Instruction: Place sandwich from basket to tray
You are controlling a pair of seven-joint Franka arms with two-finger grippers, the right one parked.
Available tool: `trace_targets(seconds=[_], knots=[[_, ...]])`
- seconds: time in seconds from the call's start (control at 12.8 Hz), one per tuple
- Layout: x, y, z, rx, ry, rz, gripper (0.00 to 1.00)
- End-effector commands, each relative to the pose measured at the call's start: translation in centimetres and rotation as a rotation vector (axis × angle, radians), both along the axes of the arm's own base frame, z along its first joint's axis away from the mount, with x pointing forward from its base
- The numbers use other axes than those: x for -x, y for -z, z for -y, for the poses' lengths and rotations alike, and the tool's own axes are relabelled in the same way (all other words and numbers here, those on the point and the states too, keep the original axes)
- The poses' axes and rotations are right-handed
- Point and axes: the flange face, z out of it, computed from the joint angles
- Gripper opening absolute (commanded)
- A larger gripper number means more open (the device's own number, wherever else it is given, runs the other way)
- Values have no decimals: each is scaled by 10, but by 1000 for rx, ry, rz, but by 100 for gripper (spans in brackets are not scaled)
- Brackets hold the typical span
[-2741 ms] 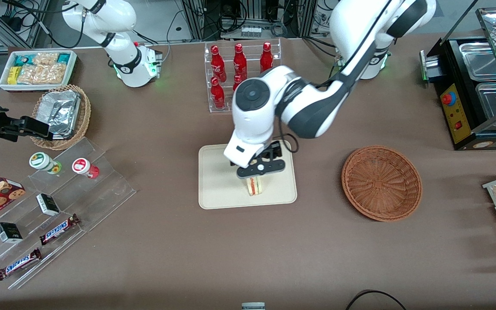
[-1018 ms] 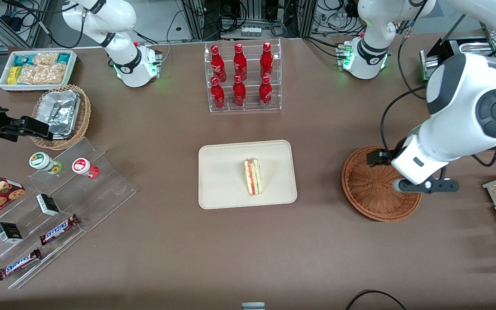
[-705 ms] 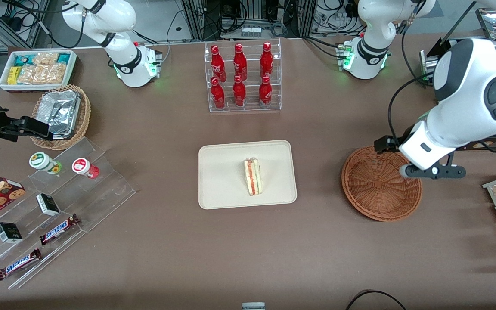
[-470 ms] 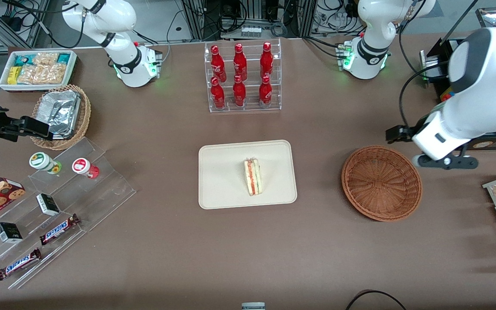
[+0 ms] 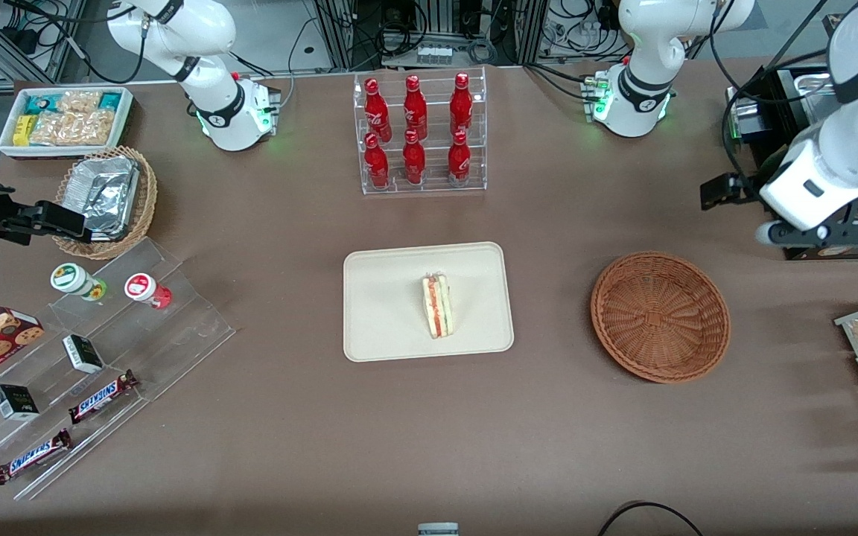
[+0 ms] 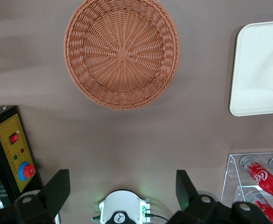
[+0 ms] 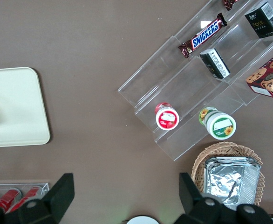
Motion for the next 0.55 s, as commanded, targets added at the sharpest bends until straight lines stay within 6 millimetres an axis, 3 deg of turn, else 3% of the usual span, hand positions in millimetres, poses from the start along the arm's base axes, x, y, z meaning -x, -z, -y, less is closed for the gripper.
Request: trace_targets(seconds=[0.0,0.16,0.47], knots=[[20,-17,-12,16,-12,5,100],[28,-30,-27,18,-37,16,100],[29,-36,-39,18,-60,30,100]])
